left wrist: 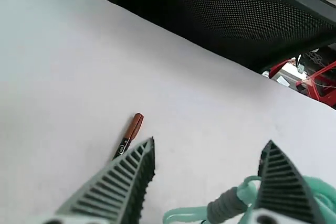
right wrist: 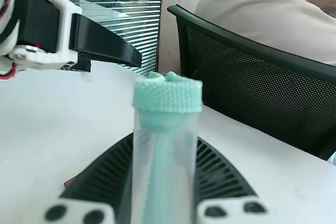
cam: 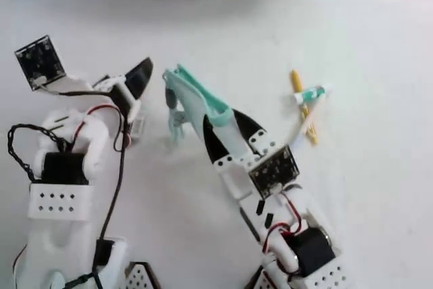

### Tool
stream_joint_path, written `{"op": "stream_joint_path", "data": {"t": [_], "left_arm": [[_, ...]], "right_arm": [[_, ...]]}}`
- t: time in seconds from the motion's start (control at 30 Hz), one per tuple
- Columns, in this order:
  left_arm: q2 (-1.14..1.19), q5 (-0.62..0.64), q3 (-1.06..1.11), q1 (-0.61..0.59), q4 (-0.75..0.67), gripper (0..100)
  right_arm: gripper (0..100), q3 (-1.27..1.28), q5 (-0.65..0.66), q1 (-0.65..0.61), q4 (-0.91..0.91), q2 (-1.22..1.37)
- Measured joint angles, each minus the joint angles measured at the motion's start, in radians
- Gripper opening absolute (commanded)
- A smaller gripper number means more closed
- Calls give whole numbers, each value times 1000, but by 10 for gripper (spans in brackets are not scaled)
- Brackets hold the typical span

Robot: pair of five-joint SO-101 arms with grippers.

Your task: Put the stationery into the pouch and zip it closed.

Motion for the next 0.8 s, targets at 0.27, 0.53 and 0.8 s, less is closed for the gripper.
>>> {"op": "stream_joint_path", "data": {"t": [0.27, 0.53, 0.8], "left_arm": [[0, -207, 41, -115, 52, 318], [160, -465, 28, -101, 71, 319], [637, -509, -216, -101, 127, 317]], "right_arm": [[18, 83, 120, -2, 219, -235], [18, 81, 135, 0, 279, -241], [18, 80, 92, 196, 279, -241]]}}
